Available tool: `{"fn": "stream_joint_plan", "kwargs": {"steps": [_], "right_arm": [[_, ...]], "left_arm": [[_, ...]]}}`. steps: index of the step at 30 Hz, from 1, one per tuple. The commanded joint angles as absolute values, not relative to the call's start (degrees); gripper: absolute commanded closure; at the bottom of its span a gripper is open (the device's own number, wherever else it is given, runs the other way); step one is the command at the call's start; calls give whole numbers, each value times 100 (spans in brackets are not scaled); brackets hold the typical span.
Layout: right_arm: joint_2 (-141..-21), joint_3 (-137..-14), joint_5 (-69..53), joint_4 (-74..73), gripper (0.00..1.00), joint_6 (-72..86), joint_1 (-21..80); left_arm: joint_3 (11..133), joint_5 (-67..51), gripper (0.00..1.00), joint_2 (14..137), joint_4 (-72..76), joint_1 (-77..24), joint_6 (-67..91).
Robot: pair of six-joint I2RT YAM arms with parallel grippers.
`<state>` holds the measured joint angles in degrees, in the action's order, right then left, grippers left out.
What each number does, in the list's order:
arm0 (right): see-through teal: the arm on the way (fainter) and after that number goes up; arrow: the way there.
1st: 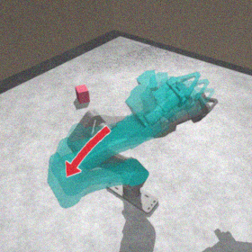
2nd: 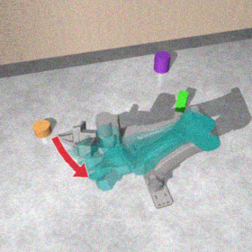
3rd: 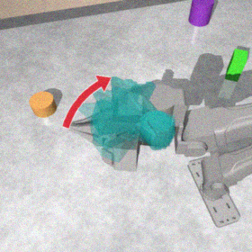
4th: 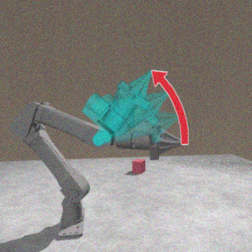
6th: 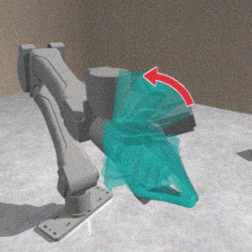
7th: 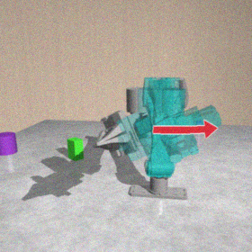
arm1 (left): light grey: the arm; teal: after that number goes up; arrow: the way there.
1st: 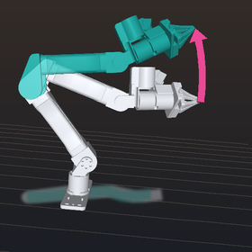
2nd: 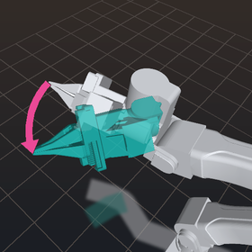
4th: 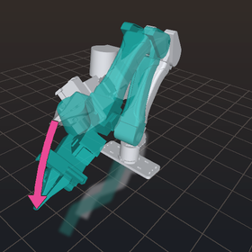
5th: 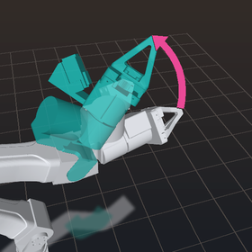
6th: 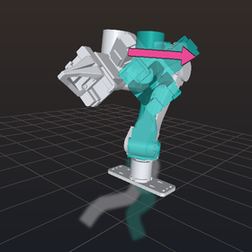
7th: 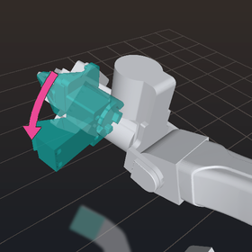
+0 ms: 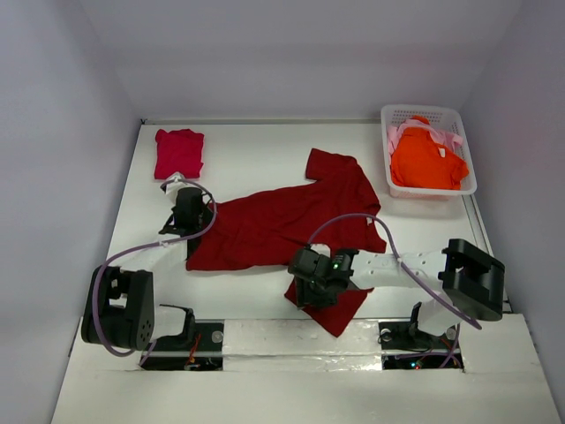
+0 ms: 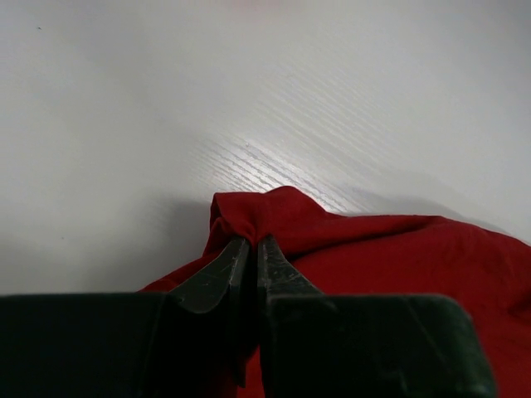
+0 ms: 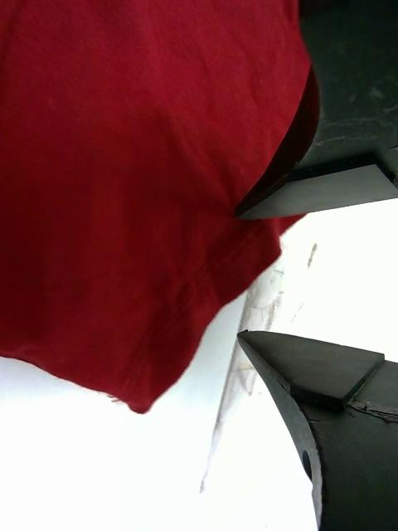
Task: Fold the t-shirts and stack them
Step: Flatten the tshirt out
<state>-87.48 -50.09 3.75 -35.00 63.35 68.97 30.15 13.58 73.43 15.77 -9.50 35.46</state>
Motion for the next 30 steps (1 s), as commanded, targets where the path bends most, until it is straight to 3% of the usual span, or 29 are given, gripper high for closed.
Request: {"fn": "stream_joint_plan", "kwargs": {"steps": [1,9,17,28,30], "right_arm": [[-8675,-4975,194,-3270,38,6495,6987],[-8684,-4975,132,-3630,38,6275,7040],[-7824,-4272,-430,-3577,38,6696,7093],[-7374,-3850,-651,-3700,38,6970,7216],[-7426,-4356,-337,-4084,39,6848,7216]], "left_arm": [[3322,1556,100,7172,1644,-914,3445],[3797,1459,100,7883,1871,-914,3472],[4473,1274,100,8815,2083,-914,3489],[4359,1415,100,8789,2136,-914,3445],[4324,1424,100,8710,2127,-914,3445]]}}
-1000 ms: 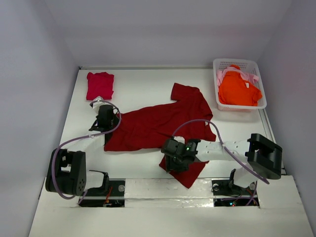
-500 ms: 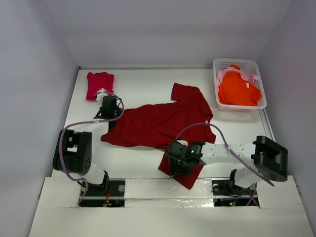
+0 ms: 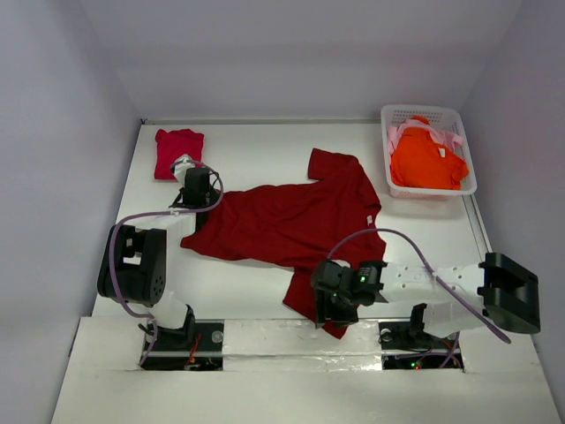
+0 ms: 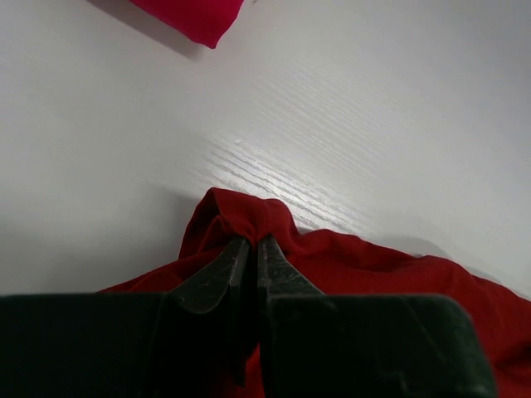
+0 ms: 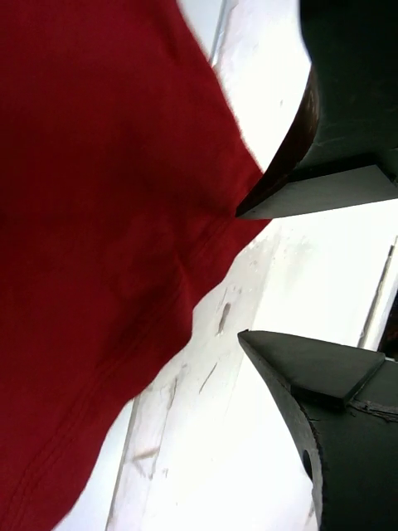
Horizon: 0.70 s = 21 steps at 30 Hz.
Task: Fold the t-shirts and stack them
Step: Flatten the tshirt out
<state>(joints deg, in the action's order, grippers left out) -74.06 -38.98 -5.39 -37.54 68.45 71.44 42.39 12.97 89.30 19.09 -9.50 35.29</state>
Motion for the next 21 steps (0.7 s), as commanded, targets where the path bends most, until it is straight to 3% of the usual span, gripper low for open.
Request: {"fn": "stream_joint_plan", "kwargs": {"steps": [1,6,10,17,21], "right_arm": [[-7462,-4359,-169,-4287,39,6768,7216],[-7760,-6009,799,-5291,38,6338,7216],[-8015,-6293,1116,-5195,37,6117,7138],[-8139,-4994,53,-3131,39,6038,6742],[-8261,-4746,-27,-2752,40,5960,6609]], "left_arm": [[4324,1424,100,8684,2127,-914,3437],[4245,1477,100,8534,2101,-914,3437],[4219,1459,100,8508,2092,-914,3419],[4192,1424,100,8508,2118,-861,3401],[4175,1424,100,8499,2136,-861,3401]]}}
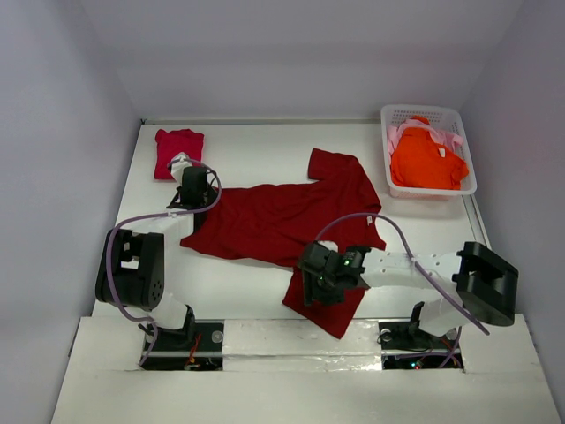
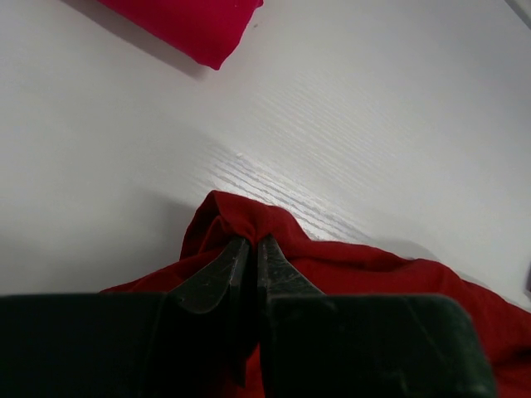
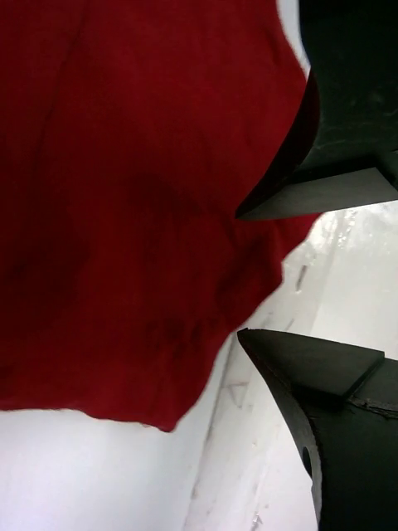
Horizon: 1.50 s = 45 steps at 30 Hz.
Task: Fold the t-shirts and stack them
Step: Flatten the tshirt out
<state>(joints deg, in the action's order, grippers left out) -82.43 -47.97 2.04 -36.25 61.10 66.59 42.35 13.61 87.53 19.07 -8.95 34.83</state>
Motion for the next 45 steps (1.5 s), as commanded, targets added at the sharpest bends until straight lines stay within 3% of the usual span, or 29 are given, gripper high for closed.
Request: {"fn": "stream_joint_plan", "kwargs": {"steps": [1,10,20,30,45], "right_arm": [[-8349,-4737,-35,-2594,40,5933,6531],[-9079,-4528,-833,-1609,41,5590,6249],[-8604,-3376,-1845,-721,40,6003,5968],[-7560,-2927,-1661,-1871,40,6161,5968],[-7427,-2584,-1802,-2136,40,6345,6073]], "left_arm": [[4175,1424,100,8499,2153,-861,3401],[4175,1468,100,8490,2118,-861,3375],[4201,1459,100,8543,2145,-861,3375],[4192,1503,100,8525,2127,-861,3357],[4254,1564,100,8517,2100,-686,3305]]}}
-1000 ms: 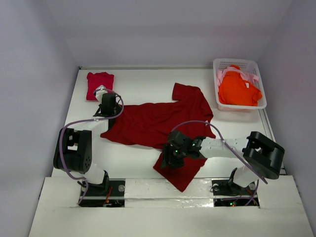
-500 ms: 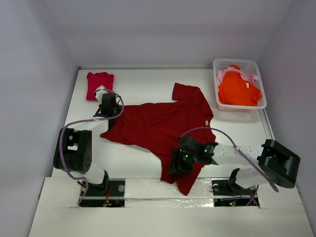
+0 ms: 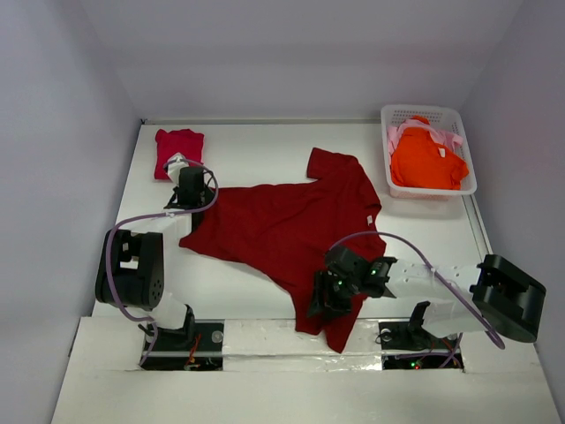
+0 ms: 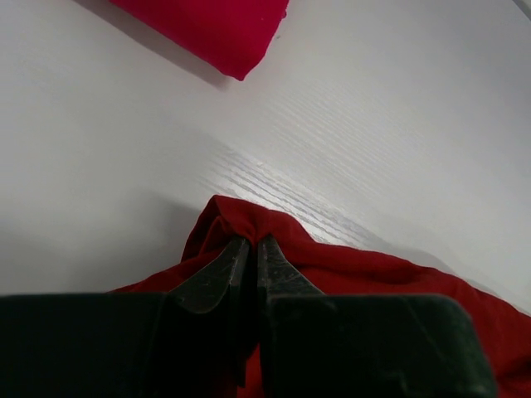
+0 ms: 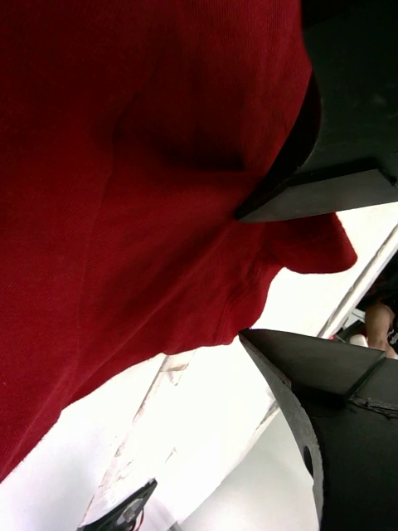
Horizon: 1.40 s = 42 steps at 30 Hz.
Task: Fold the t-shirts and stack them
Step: Flatten the tshirt out
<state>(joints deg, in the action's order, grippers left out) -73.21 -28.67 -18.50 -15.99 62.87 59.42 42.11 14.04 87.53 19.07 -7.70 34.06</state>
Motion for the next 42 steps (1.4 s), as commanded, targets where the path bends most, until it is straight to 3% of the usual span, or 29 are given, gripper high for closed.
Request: {"fn": "stream_joint_plan", "kwargs": {"steps": [1,10,23,31,32,33,36,37,42], "right_arm": [[-7392,-2558,-1802,-2179,40,6389,6125],[-6856,-2417,-1609,-2802,40,6574,6179],[-6759,-4025,-423,-3919,40,6214,6179],[-6601,-4052,-422,-3841,40,6275,6179],[-6574,-4069,-361,-3858,39,6275,6179],[-6548,-4087,-334,-3867,40,6275,6179],[-6600,-4175,-202,-3850,39,6240,6179],[-6705,-4175,-193,-3771,39,6223,6179],[-7153,-4481,-185,-3393,40,5960,6179]], "left_arm": [[4254,1556,100,8517,2118,-633,3305],[4271,1494,100,8525,2127,-580,3322],[3955,1345,100,8043,2460,-580,3393],[3876,1319,100,7884,2478,-580,3375],[3859,1284,94,7875,2496,-580,3375],[3806,1222,57,7840,2531,-580,3384],[3744,1169,7,7752,2637,-580,3454],[3744,1178,1,7752,2611,-580,3454],[3823,1239,1,7700,2373,-580,3410]]}}
